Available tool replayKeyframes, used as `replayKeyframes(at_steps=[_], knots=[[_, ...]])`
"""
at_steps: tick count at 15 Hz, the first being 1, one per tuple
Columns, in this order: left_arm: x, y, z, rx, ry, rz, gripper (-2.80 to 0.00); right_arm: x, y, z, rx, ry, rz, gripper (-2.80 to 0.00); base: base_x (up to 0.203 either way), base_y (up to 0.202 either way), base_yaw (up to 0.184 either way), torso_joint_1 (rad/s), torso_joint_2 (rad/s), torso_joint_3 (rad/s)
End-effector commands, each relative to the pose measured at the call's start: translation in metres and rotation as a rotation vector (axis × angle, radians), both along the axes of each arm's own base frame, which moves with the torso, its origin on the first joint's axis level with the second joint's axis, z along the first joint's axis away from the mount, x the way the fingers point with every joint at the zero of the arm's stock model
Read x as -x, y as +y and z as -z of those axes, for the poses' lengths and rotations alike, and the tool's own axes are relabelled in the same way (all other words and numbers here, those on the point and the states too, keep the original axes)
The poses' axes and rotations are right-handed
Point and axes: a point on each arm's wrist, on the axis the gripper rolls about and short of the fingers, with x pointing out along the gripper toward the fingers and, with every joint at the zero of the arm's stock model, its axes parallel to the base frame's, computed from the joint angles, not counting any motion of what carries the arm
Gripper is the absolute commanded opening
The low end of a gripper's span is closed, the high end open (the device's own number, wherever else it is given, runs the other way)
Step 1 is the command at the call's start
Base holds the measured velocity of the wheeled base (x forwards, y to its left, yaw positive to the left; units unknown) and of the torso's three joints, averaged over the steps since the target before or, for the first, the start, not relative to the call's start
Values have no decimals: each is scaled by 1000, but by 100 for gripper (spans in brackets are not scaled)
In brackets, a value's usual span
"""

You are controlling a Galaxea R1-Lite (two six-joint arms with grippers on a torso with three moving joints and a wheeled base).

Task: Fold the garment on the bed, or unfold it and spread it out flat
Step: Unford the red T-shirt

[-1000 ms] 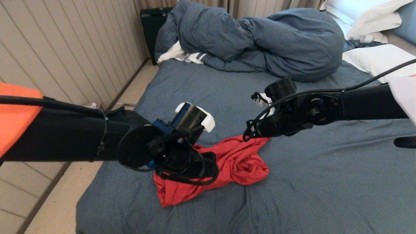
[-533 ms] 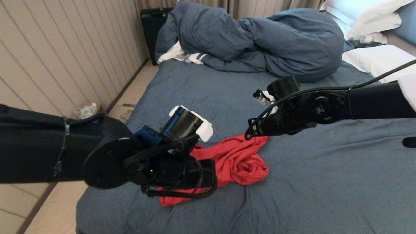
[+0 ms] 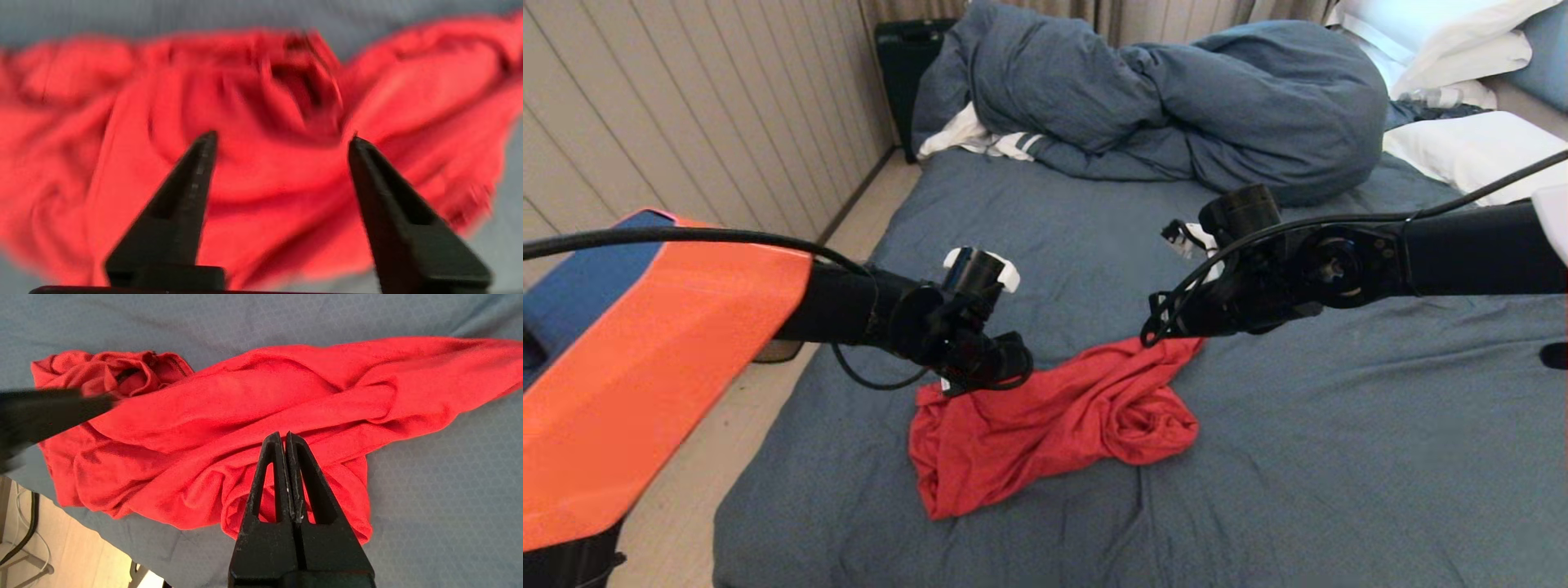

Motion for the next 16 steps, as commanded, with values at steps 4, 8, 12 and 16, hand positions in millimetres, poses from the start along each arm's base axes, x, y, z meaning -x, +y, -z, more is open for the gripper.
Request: replayKeyframes(at_steps=[4,8,12,16], knots=[[-24,-5,33,-41,61,-20,0,-3,2,3,1,6,-3,-280,0,0,0,0,0,0],[-20,-8,30,-42,56,-8,-280,-5,3,6,4,10,-1,-280,0,0,0,0,0,0],[-15,-10,27,-35,59,-8,-280,-6,3,6,4,10,0,-280,0,0,0,0,0,0],[5,-19,7,-26,45,31,-280,-6,1,7,13,7,17,-280,0,0,0,0,0,0]])
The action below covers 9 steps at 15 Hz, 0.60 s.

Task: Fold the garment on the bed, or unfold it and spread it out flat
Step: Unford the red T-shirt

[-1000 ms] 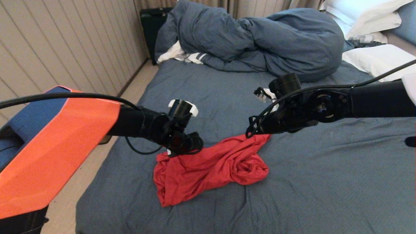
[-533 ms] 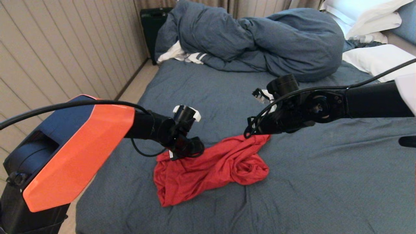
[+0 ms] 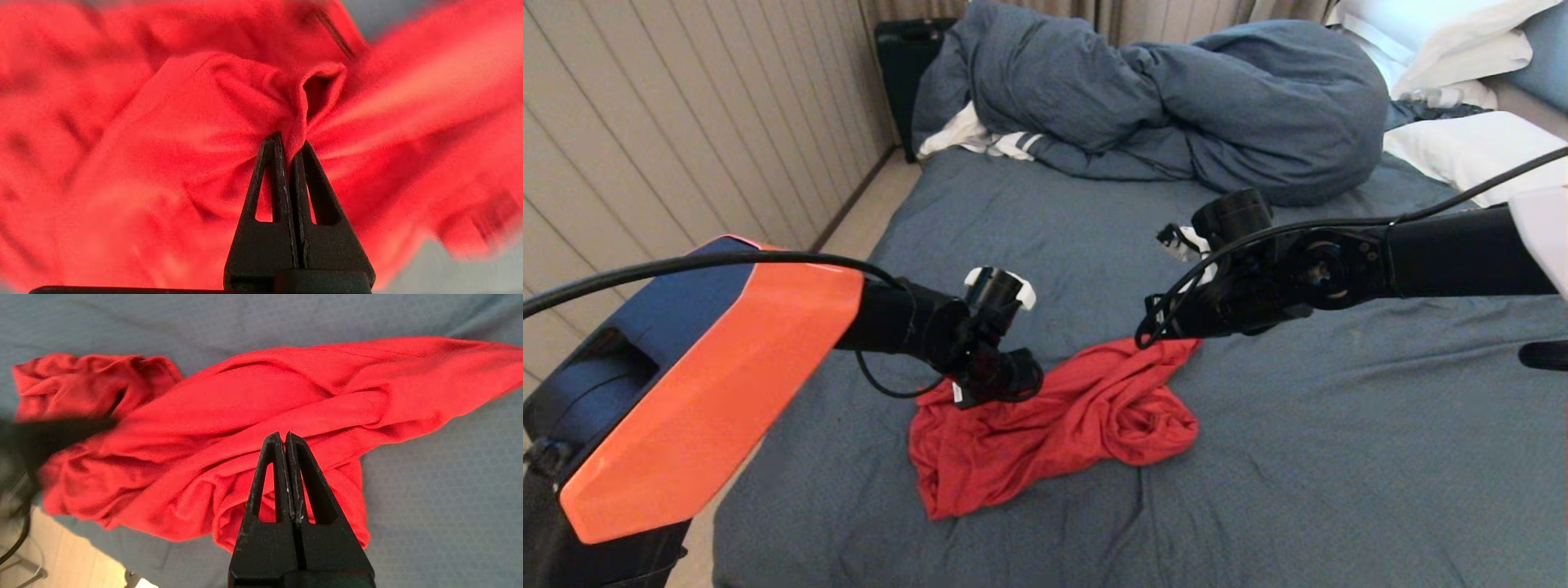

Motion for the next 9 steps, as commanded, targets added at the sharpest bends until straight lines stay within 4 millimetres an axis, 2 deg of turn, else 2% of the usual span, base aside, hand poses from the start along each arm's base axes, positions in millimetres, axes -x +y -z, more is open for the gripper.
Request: replayKeyframes(at_steps=[1,5,9], knots=[[19,-3,-25,21,-23,27,-280,1,-3,0,7,3,13,-280,0,0,0,0,0,0],[80,2,-67,36,-36,100,-280,13,-8,-12,1,-15,16,-280,0,0,0,0,0,0],[168,6,-64,-23,4,213,-280,31,-14,-17,2,-8,12,-280,0,0,0,0,0,0]])
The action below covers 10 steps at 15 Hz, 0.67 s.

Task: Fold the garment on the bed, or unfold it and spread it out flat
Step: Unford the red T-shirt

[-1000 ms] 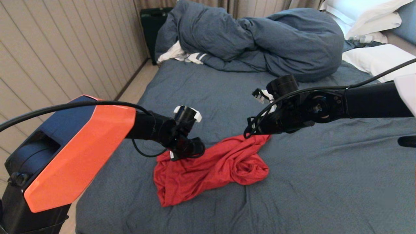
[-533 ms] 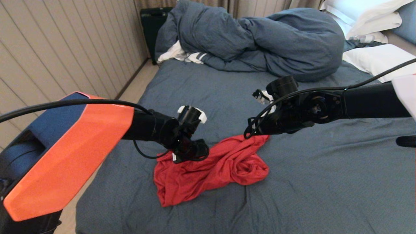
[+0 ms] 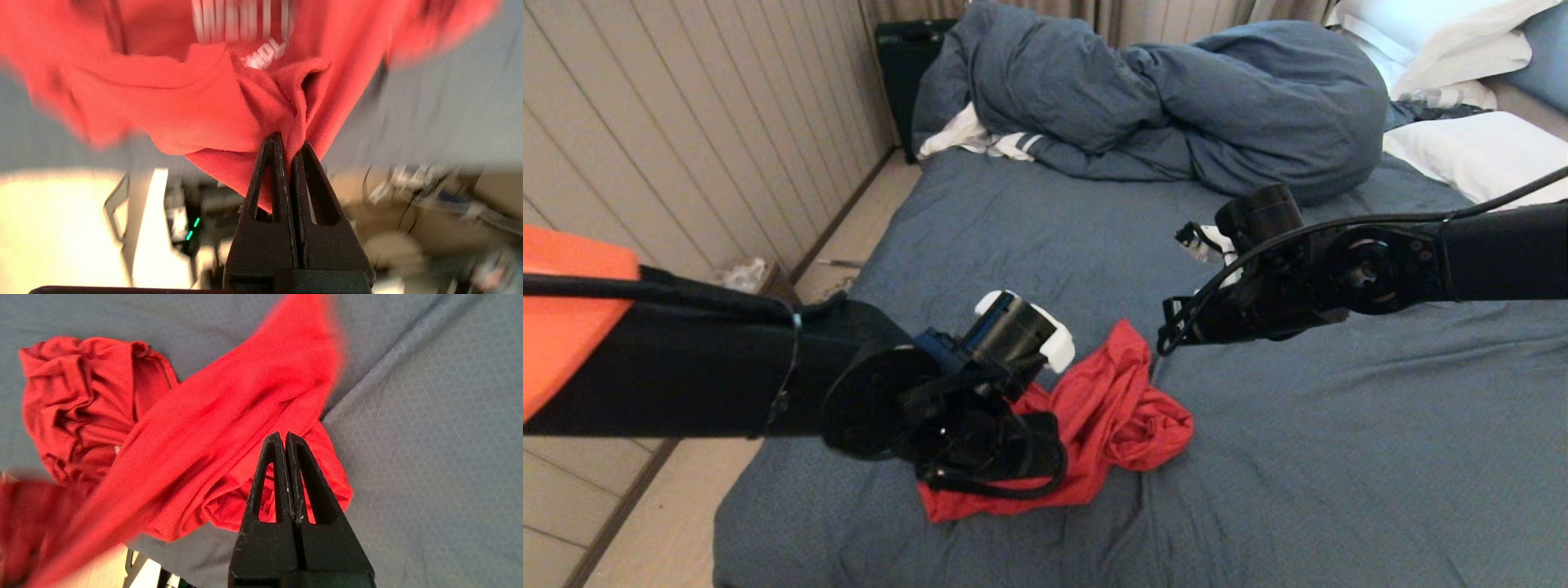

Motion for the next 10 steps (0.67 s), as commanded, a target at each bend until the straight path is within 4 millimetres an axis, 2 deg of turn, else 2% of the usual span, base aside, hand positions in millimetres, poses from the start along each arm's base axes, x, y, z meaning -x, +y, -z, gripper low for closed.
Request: replayKeyframes(at_steps=[1,4,8,10], knots=[[44,5,-8,15,-2,77,-280,9,-2,-8,-7,-14,-4,-280,0,0,0,0,0,0],[96,-8,12,-11,38,202,-280,11,0,-7,-4,-8,-10,-280,0,0,0,0,0,0],[132,-16,31,-80,66,339,-280,9,0,-4,0,-3,-7,-280,0,0,0,0,0,0],[157,-22,50,-162,77,451,-280,8,0,-2,1,1,-7,-280,0,0,0,0,0,0]])
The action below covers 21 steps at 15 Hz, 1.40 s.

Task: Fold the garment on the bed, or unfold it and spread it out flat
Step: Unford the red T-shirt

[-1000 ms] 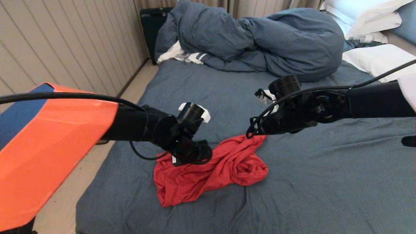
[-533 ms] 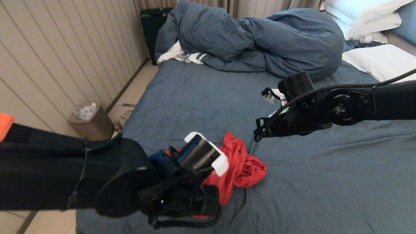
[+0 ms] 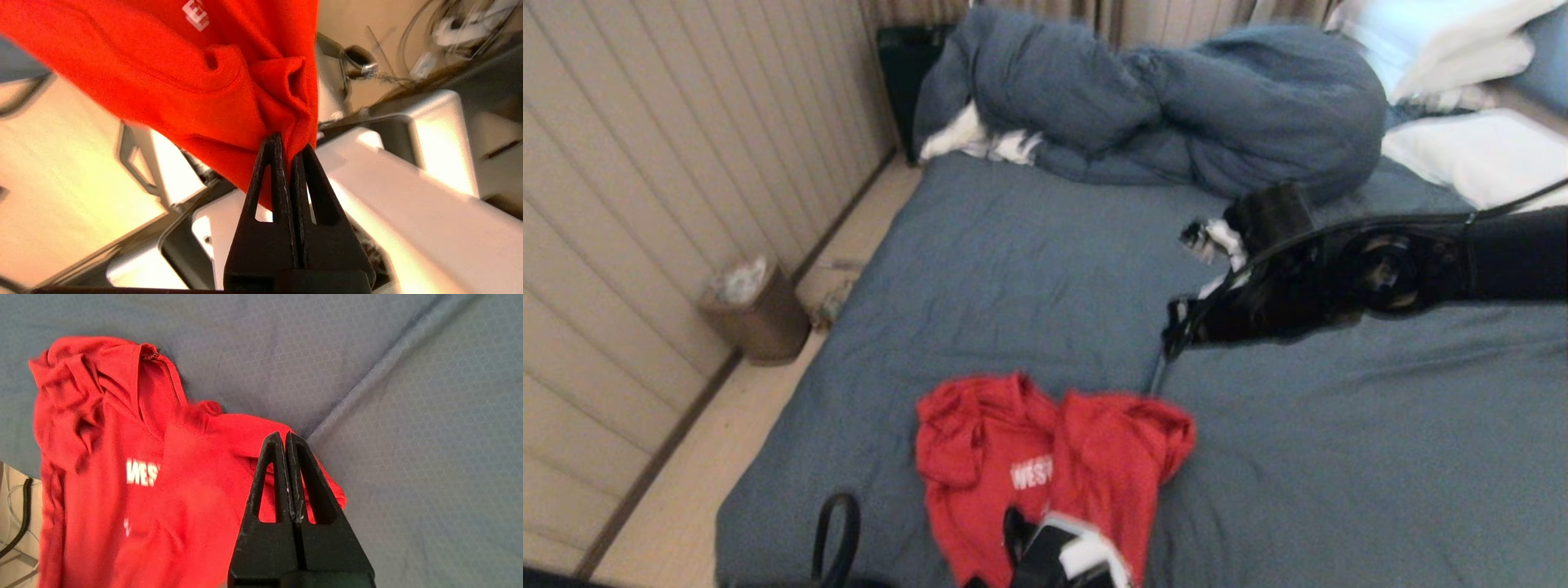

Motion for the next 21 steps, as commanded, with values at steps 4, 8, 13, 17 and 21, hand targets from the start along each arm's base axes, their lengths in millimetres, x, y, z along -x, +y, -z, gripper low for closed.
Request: replayKeyframes(at_steps=[4,8,13,17,21], knots=[[14,-11,35,-106,13,72,-280,-2,1,3,1,7,0,-280,0,0,0,0,0,0],[7,-15,31,-56,-2,48,0,-2,2,4,3,12,-2,-280,0,0,0,0,0,0],[-81,-12,1,86,-97,-178,0,-2,1,5,3,13,-3,-280,0,0,0,0,0,0],[-176,14,-15,123,-195,-363,0,0,5,6,4,17,-14,-280,0,0,0,0,0,0],[-244,32,8,89,-208,-465,-280,0,7,5,3,13,-20,-280,0,0,0,0,0,0]])
